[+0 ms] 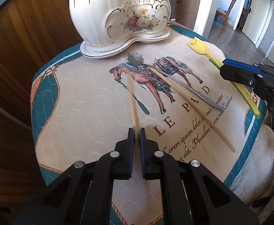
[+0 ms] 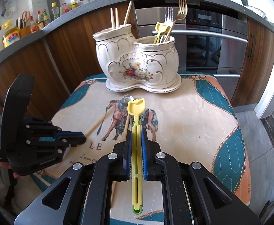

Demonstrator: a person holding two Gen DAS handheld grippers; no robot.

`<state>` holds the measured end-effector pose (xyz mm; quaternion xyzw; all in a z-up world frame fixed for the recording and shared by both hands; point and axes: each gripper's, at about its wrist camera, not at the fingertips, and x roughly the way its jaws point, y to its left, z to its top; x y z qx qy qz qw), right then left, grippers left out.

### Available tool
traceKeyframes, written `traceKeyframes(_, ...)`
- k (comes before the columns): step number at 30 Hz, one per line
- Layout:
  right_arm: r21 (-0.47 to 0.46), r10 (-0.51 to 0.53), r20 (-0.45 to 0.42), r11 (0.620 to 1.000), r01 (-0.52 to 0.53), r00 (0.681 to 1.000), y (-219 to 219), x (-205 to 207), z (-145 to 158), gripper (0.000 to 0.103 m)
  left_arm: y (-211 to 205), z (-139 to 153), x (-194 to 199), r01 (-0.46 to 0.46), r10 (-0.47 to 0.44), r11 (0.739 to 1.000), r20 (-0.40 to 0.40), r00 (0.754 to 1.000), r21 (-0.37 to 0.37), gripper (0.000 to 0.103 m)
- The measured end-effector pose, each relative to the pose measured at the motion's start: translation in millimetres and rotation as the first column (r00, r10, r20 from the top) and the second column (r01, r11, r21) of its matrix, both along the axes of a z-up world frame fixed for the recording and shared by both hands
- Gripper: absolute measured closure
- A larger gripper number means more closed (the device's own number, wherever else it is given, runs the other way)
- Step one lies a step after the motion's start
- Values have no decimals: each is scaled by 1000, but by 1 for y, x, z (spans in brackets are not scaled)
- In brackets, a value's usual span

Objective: Organize utensils
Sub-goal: 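Grasp another wooden chopstick with left tool while right tool grasps the yellow utensil, then lift the chopstick with left tool while right tool lifts the yellow utensil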

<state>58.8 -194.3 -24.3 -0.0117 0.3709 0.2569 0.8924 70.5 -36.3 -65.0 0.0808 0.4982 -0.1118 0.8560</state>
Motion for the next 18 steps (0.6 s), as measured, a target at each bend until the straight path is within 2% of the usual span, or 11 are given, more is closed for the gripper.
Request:
traceKeyframes(4, 18, -3, 12, 1000, 3, 1000, -5, -3, 3, 92, 7, 3, 0, -10, 11, 1000, 13, 1000, -29, 98)
traceKeyframes(7, 46, -11, 24, 999, 10, 1000, -12, -3, 7, 92, 17, 17, -7, -14, 17, 997, 43, 999, -73, 98)
traceKeyframes(11, 86, -20, 38, 996, 16, 999, -19, 0, 14, 92, 27, 47, -18, 1, 18, 992, 140, 990, -130, 98)
traceKeyframes(15, 106, -23, 92, 994, 13, 995, -19, 4, 28, 92, 37, 80, -22, 10, 44, 979, 264, 964, -202, 98)
traceKeyframes(18, 124, -30, 144, 992, 12, 989, -18, 13, 46, 92, 44, 98, -16, -5, 81, 972, 320, 944, -233, 98)
